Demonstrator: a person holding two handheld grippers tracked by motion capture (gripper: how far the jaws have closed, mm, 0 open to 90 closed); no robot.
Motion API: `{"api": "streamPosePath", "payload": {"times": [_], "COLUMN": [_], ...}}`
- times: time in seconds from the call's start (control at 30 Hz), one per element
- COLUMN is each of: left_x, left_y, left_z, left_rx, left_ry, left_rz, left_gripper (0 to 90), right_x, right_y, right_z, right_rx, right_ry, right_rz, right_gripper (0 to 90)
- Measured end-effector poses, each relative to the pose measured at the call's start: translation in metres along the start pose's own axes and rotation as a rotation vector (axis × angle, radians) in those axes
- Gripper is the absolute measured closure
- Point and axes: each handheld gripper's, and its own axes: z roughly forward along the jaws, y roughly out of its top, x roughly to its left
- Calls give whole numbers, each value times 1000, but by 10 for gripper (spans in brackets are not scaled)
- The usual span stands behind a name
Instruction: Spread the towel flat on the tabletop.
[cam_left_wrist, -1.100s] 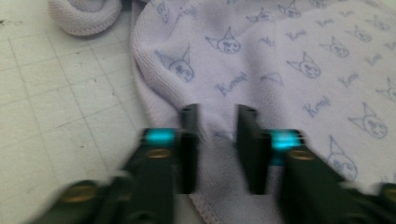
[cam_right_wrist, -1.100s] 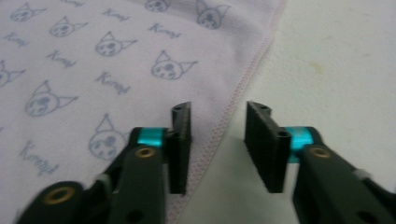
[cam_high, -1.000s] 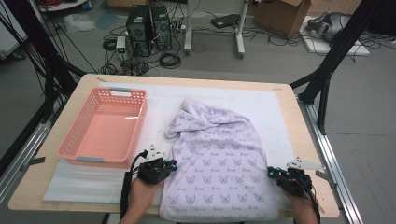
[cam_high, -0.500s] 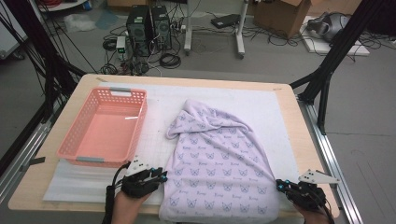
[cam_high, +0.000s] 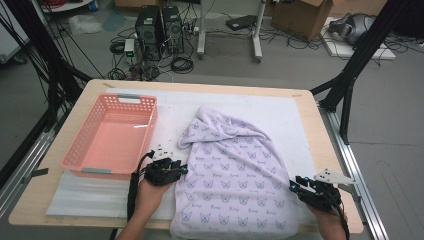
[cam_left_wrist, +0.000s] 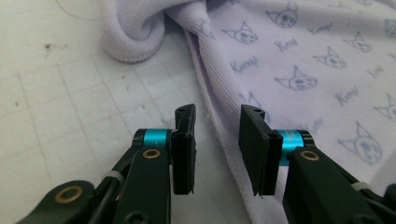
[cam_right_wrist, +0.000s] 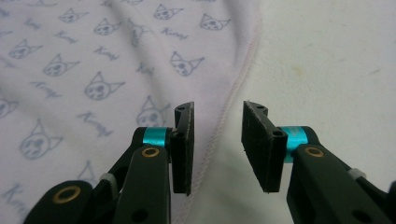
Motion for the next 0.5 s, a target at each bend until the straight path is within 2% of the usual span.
{"api": "streamPosePath", "payload": {"times": [0.07, 0.1, 0.13, 0.17, 0.2, 0.23, 0.27, 0.3, 0.33, 0.37, 0.4, 0.43, 0.5], "left_x": [-1, -6, -6, -7, -7, -8, -10, -11, -10, -10, -7, -7, -5], "left_y": [4, 5, 5, 5, 5, 4, 4, 4, -1, -1, -8, -8, -16], "left_z": [5, 10, 10, 10, 10, 10, 10, 8, 2, 2, -8, -8, -18], "left_rx": [15, 16, 16, 13, 13, 15, 16, 20, 14, 14, 4, 4, -8], "left_ry": [5, 31, 31, 46, 54, 44, 55, 57, 58, 58, 53, 53, 46], "left_rz": [19, 61, 61, 68, 66, 65, 70, 71, 52, 52, 27, 27, 11], "left_gripper": [659, 673, 718, 718, 863, 863, 878, 880, 882, 883, 883, 883, 883], "right_x": [-2, -2, -2, -2, 0, 0, 0, 2, 1, 0, 0, 0, 0], "right_y": [3, 5, 5, 7, 10, 10, 11, 11, 11, 9, 8, 8, 1], "right_z": [6, 9, 9, 12, 21, 21, 25, 27, 25, 22, 19, 19, 6], "right_rx": [0, 3, 3, 6, 22, 22, 45, 40, 46, 49, 54, 54, 63], "right_ry": [2, 3, 3, 4, 0, 0, -7, -18, 6, 3, 12, 12, 33], "right_rz": [5, 8, 8, 8, 7, 7, -2, -13, 6, 4, 6, 6, 7], "right_gripper": [619, 611, 611, 603, 623, 623, 667, 730, 877, 881, 883, 883, 884]}}
